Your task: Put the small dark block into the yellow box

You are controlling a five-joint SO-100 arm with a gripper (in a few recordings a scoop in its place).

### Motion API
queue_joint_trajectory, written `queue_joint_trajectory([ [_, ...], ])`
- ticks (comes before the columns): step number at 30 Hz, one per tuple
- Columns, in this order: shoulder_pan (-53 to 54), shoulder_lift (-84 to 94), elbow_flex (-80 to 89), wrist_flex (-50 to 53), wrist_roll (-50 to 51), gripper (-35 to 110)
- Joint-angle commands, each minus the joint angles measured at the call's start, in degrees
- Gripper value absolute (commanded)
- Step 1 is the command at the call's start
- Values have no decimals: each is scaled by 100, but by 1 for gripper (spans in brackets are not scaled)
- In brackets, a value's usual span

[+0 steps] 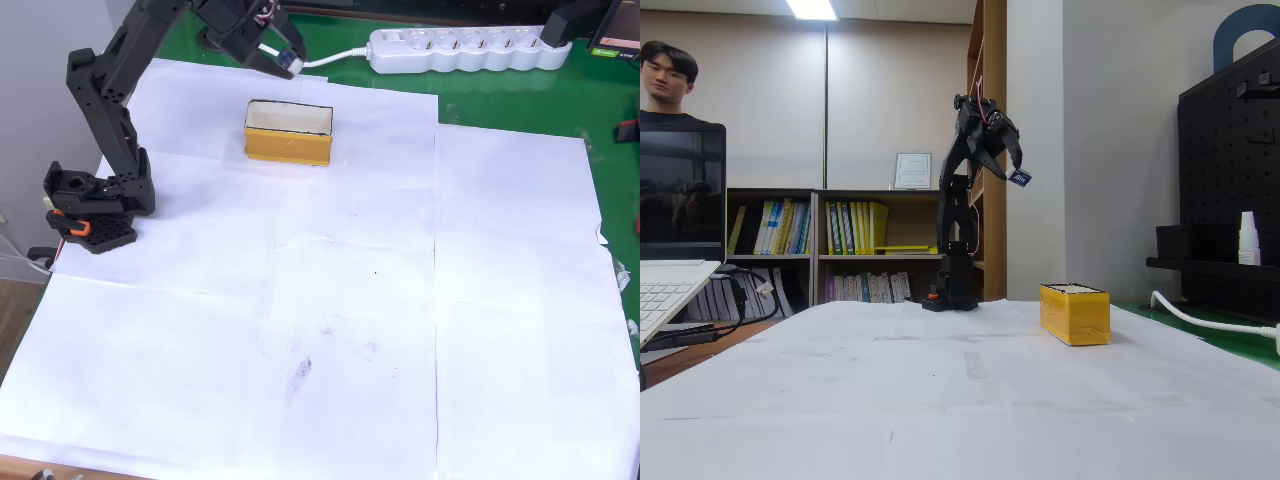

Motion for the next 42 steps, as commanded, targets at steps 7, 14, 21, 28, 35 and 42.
queue_joint_trajectory([
  [7, -958, -809, -870, -141, 70, 0],
  [14, -1213, -272, -2162, -1740, 0, 0],
  [21, -1116, 439, -3032, -3076, -448, 0],
  [28, -1283, 721, -3393, -3182, -510, 0],
  [35, -1450, 712, -3604, -2865, -712, 0],
  [42, -1389, 694, -3604, -2338, -694, 28],
])
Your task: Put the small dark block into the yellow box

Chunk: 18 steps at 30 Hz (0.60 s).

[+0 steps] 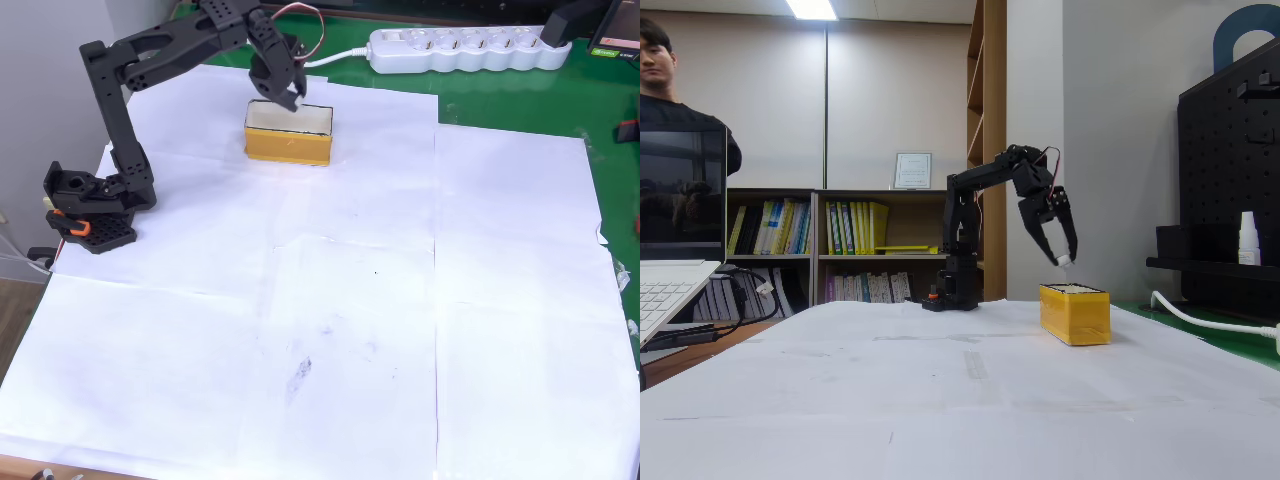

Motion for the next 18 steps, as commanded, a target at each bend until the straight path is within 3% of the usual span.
queue_joint_trajectory([
  [1, 0, -62, 123, 193, -35, 34],
  [10, 9, -1151, 185, 62, -352, 34],
  [14, 132, -2136, 202, 360, -949, 35],
  [15, 220, -2382, 202, 422, -1063, 43],
  [18, 563, -3190, -141, 571, -1934, 44],
])
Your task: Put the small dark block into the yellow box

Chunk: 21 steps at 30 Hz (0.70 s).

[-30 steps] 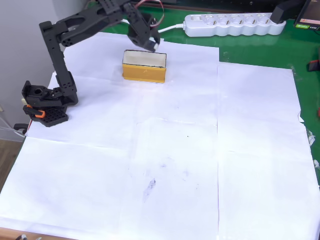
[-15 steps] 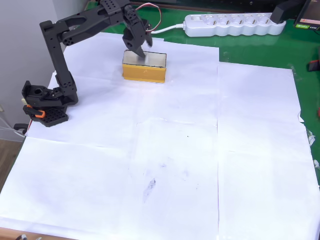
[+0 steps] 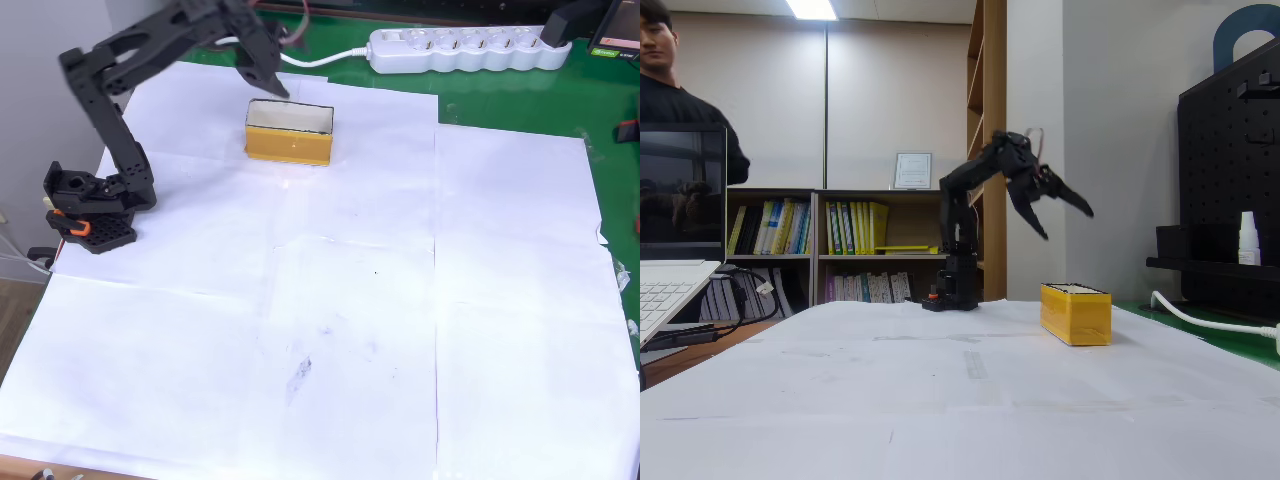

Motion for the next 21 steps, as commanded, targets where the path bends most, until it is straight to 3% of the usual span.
queue_joint_trajectory([
  [1, 334, -1362, -343, 79, -888, 44],
  [6, 1160, -3015, -2382, 62, -2065, 44],
  [10, 1916, -4509, -5194, -853, -2830, 44],
  [13, 2268, -5353, -6724, -1274, -3393, 11],
  [14, 2347, -5607, -7102, -1301, -3577, 6],
  [21, 2373, -6776, -8402, -598, -3727, 0],
])
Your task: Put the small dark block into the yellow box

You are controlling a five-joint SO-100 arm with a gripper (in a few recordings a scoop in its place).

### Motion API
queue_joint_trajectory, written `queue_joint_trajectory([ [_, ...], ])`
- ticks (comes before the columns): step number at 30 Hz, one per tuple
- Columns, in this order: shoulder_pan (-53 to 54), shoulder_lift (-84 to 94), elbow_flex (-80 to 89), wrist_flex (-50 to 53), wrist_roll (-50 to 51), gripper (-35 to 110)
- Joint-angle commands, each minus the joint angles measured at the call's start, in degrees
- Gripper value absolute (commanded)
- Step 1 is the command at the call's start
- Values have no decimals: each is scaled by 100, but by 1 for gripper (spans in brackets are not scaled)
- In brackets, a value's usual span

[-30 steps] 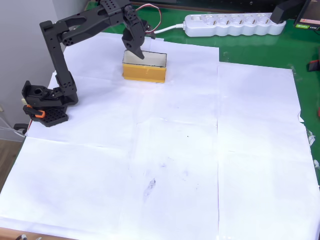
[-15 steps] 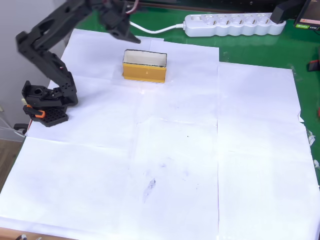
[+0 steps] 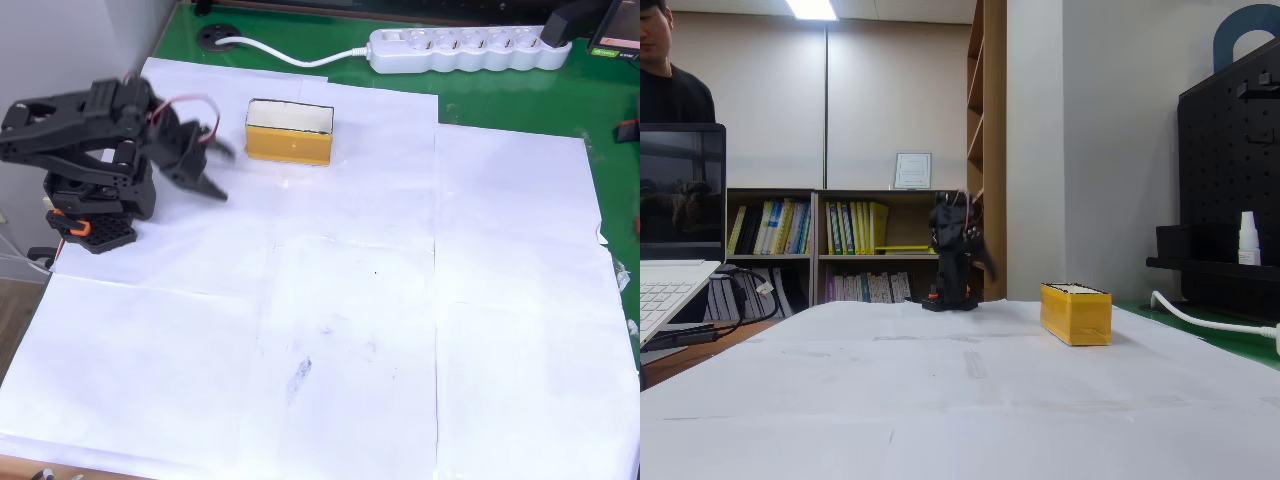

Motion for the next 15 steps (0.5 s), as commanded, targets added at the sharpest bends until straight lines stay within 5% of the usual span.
queue_joint_trajectory([
  [1, -26, -475, -229, 378, -97, 0],
  [15, -105, -940, -949, 932, 88, 0],
])
